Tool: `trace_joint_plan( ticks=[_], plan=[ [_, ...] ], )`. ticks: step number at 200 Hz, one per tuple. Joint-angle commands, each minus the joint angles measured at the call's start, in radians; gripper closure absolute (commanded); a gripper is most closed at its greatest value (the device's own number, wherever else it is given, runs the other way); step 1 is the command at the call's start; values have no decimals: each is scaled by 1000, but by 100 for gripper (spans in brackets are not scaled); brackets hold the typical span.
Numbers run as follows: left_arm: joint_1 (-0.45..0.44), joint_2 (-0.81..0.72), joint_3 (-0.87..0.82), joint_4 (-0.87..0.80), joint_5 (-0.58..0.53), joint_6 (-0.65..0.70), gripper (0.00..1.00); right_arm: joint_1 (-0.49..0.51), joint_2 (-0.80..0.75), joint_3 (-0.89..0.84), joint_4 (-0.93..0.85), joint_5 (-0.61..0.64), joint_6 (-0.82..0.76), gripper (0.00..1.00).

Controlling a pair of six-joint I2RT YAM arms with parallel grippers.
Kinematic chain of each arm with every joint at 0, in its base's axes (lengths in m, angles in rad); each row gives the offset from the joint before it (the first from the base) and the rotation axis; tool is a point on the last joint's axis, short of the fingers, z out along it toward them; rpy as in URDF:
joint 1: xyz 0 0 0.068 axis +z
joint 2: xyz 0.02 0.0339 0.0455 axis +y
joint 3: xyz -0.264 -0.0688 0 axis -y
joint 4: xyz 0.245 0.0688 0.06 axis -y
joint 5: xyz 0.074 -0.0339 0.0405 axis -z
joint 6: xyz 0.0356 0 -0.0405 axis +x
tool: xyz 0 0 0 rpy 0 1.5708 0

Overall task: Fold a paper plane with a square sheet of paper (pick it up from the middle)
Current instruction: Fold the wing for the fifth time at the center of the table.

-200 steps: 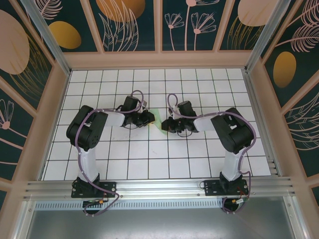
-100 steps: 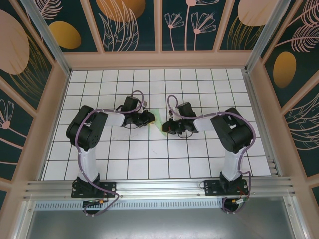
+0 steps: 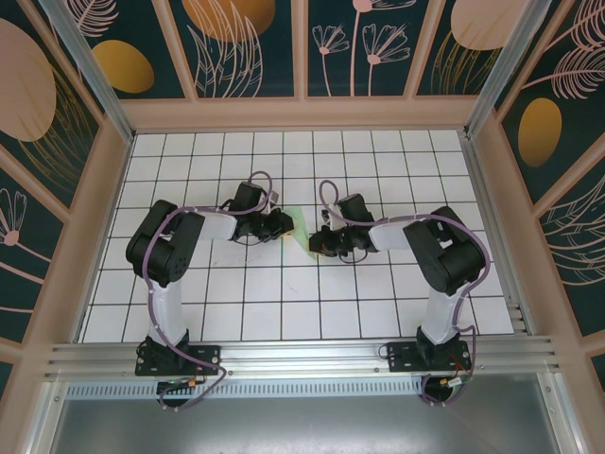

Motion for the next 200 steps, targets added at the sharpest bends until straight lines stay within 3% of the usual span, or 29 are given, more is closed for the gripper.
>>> trace_joint_plan(
  ticks=[1,57,140,200],
  plan=[
    [4,77,-14,-81,-139,36,83,8,-23,-21,-45,-5,-21,87],
    [4,77,-14,-84,-141,34,83,15,35,-3,-82,22,-38,94],
    [4,79,-14,-89,-149,36,83,18,-44,-27,-122,31,-54,89],
    [3,91,18,-109,-160,36,83,18,-5,-36,-133,55,-45,90]
  ],
)
